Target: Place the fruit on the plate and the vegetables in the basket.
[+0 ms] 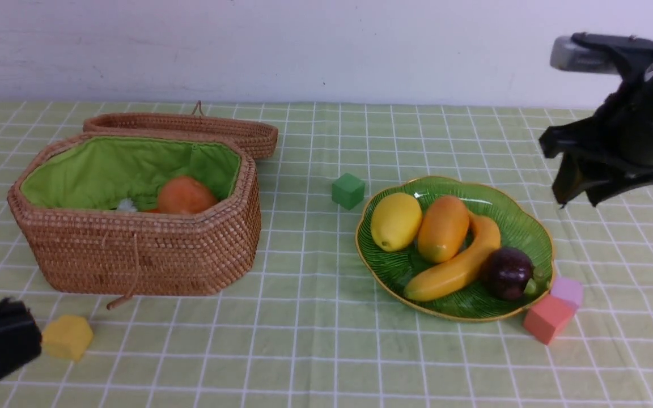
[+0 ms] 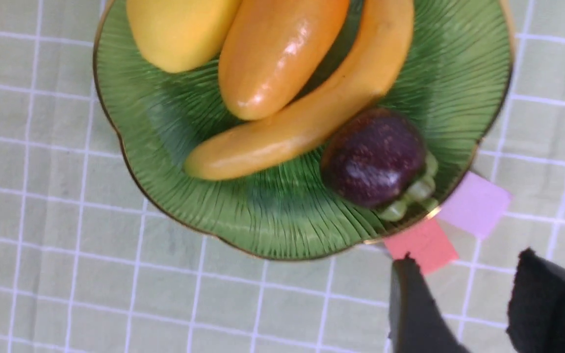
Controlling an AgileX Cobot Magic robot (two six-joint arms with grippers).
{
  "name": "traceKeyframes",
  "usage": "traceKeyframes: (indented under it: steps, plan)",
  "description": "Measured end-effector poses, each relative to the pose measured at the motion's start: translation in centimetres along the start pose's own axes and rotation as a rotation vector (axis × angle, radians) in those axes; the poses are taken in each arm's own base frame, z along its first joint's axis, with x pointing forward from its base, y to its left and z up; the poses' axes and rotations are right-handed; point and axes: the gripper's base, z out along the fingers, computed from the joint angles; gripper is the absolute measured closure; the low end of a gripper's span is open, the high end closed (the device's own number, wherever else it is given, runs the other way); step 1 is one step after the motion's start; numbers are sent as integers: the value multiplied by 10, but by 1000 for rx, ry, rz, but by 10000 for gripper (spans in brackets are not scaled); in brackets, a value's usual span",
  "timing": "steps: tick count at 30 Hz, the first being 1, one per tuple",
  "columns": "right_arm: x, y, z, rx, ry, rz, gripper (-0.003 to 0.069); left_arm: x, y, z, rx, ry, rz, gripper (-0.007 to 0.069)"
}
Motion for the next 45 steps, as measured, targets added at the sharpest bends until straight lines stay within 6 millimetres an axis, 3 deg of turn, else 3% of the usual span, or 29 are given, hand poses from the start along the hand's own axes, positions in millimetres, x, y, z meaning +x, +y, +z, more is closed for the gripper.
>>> traceKeyframes:
  steps: [3, 6, 10, 12, 13, 17, 22, 30, 38, 45]
  plan:
    - [20, 3, -45, 14, -68, -20, 489, 5, 2, -15, -46, -77, -19, 637]
    - [52, 5, -78, 13, -125, -27, 530, 20, 4, -31, -80, -155, -41, 637]
    - [102, 5, -102, 10, -162, 12, 536, 46, 6, -41, -103, -214, -85, 637]
    - [125, 4, -105, 8, -165, 40, 536, 56, 7, -44, -108, -240, -100, 637]
    - [146, 3, -110, 4, -186, 58, 536, 65, 9, -42, -112, -248, -108, 637]
    - [200, -1, -105, -4, -224, 97, 536, 85, 14, -28, -124, -241, -120, 637]
    - [238, -4, -95, -18, -273, 130, 538, 102, 17, -17, -132, -211, -126, 637]
    - [255, -7, -82, -38, -346, 136, 542, 123, 20, -7, -142, -139, -136, 637]
    - [255, -6, -82, -50, -344, 141, 532, 141, 22, 0, -150, -65, -144, 637]
    - [254, -12, -82, 7, -411, 140, 539, 144, 23, 0, -151, -45, -145, 637]
